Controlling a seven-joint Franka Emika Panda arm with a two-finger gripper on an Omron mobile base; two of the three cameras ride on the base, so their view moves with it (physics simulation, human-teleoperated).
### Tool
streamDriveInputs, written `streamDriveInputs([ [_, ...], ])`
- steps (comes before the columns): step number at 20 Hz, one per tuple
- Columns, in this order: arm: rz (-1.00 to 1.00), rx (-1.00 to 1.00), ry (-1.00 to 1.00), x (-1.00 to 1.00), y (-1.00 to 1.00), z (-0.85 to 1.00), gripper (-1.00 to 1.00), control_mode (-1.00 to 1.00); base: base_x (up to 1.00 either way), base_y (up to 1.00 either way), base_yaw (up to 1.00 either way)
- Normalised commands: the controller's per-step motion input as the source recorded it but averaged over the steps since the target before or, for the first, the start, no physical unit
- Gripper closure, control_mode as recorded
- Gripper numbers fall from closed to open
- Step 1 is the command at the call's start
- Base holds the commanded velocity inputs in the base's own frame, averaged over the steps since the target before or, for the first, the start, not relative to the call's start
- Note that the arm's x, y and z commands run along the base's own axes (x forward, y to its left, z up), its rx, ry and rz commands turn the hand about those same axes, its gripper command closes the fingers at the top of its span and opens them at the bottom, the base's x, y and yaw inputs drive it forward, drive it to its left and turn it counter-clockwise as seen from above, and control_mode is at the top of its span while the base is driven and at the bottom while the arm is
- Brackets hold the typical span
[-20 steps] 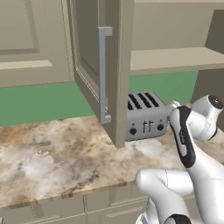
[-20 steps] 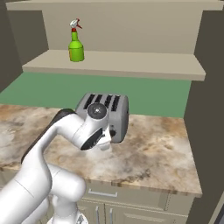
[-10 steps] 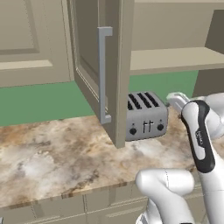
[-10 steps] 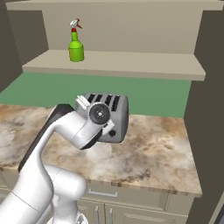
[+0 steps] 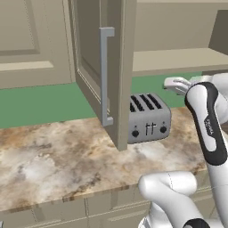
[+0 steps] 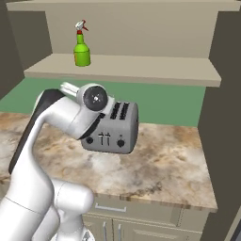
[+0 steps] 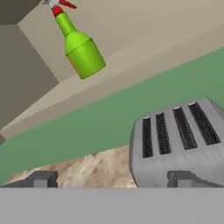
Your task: Move the cutting board and knife to the sink. Then move spray from the cabinet to the counter.
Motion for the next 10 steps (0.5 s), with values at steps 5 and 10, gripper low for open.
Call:
streamDriveInputs([
  [5,0.05,-0.2,-0.31,0.0,0.34,0.59,-1.0,-1.0,0.0,0.0,0.0],
  [10,0.0,-0.22,-0.38,0.0,0.29,0.3,-1.0,-1.0,0.0,0.0,0.0],
])
